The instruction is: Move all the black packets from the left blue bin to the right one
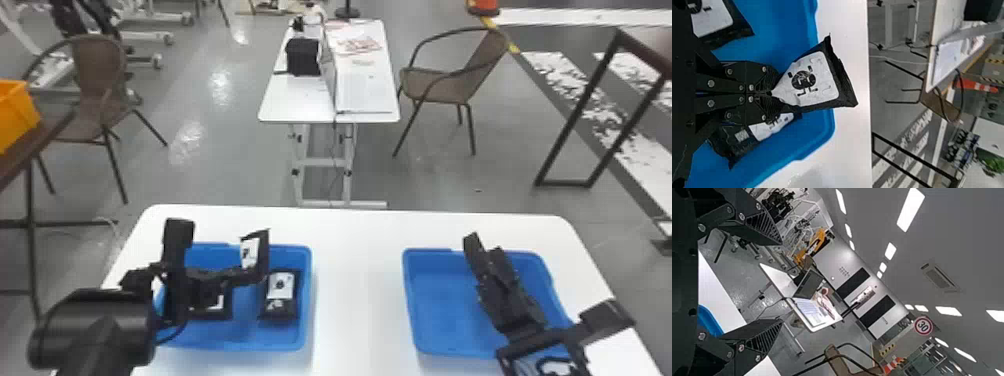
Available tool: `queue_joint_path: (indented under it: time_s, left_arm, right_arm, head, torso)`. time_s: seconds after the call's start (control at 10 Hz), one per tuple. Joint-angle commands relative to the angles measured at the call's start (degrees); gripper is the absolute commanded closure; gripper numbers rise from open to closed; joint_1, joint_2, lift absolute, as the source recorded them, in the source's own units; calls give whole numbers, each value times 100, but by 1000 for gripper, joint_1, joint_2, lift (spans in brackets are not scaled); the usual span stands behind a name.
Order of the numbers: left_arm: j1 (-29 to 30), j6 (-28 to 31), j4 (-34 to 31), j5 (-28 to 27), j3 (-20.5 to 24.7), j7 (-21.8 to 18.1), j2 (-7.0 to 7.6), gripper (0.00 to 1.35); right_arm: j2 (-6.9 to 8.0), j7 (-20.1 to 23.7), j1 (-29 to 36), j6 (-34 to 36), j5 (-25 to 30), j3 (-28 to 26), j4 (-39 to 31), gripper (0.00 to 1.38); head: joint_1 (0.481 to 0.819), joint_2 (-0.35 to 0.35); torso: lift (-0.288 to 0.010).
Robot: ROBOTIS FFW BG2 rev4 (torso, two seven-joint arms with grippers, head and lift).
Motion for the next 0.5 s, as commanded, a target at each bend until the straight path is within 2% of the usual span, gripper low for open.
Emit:
queue_joint_path:
  time_s: [0.0,0.1,0.2,0.4]
  left_arm:
    - [479,-45,-1119,-46,-107,-276,-86,1154]
    - [593,16,-1629,-292,-300,-504,-130,1154]
    - [584,16,-1796,-477,-564,-706,-174,1154]
    - [312,-54,-1725,-635,-1276,-856,-209,1154]
  right_arm:
    - [-6,59,3,126,-1,11,-83,348]
    - [-15,112,3,223,34,20,-197,349]
    - [-15,156,-50,232,263,46,-329,349]
    - [-111,393,-410,522,702,204,-399,349]
  head:
    - [695,-20]
    - [695,-29]
    - [695,-45]
    - [695,-83]
  torso:
    - [0]
    - [0]
    - [0]
    - [0]
